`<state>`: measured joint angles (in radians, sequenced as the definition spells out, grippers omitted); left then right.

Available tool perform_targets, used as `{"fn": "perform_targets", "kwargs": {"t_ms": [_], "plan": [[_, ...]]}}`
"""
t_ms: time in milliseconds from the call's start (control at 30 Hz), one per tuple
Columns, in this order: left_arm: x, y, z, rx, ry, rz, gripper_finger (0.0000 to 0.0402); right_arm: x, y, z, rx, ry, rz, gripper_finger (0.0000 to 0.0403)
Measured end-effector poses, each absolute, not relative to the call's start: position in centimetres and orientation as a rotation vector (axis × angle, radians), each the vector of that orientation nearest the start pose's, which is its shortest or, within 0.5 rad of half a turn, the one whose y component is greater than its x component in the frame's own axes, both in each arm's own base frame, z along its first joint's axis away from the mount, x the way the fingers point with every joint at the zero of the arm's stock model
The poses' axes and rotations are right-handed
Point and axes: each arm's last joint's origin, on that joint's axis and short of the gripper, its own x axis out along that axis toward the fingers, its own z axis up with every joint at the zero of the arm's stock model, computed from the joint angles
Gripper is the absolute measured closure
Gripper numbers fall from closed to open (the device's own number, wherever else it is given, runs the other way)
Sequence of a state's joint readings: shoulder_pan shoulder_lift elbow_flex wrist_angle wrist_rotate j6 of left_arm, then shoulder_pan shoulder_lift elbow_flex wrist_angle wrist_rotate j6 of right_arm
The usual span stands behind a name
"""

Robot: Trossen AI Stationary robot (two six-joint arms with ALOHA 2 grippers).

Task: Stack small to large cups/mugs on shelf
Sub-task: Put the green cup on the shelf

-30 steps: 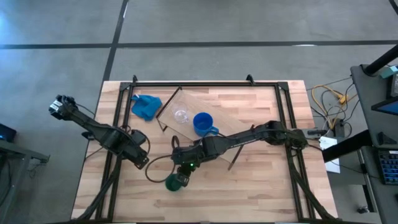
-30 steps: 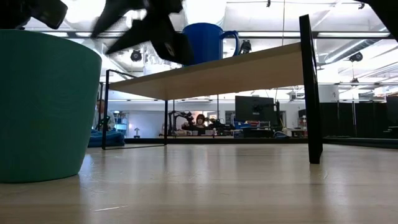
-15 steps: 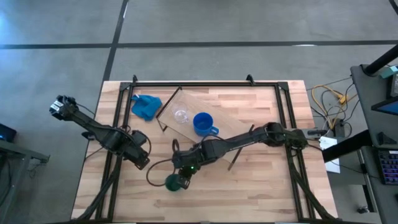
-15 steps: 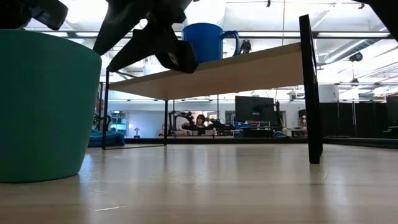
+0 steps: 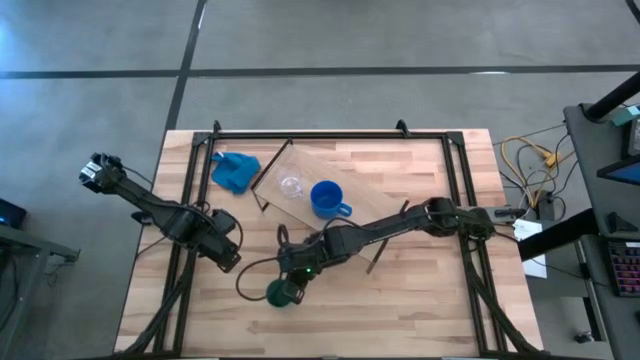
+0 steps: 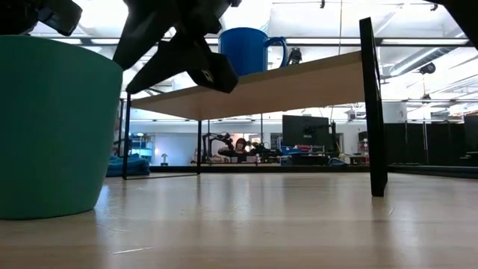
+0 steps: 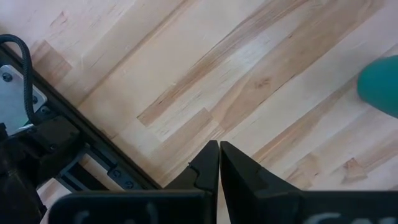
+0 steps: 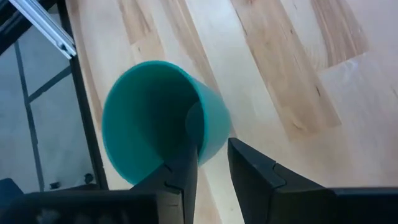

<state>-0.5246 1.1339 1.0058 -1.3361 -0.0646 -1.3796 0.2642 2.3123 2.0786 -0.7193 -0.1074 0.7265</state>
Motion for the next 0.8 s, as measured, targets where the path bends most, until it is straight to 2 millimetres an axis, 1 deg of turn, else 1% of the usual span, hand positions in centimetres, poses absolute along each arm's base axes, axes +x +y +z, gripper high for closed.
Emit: {"fn": "perform_targets", "kwargs": {"t_ms": [200, 500, 633, 800], "plan": [[14.7, -8.3, 27.5, -0.699, 1.348, 0.620, 0.0402, 48.7, 13.5, 21.6, 0.591, 1.043, -0.030, 0.0319], [14.8, -8.3, 27.5, -0.700, 1.348, 0.620, 0.0402, 48.9, 13.5, 21.7, 0.591, 1.014, -0.017, 0.0319], [14.8, -8.3, 27.5, -0.699, 1.348, 0.620, 0.0402, 49.0, 13.6, 21.6, 0.591, 1.010, -0.015, 0.0328], [14.8, -8.3, 27.5, -0.699, 1.348, 0.620, 0.0402, 48.8, 13.5, 21.0, 0.588, 1.028, -0.024, 0.0337]]}}
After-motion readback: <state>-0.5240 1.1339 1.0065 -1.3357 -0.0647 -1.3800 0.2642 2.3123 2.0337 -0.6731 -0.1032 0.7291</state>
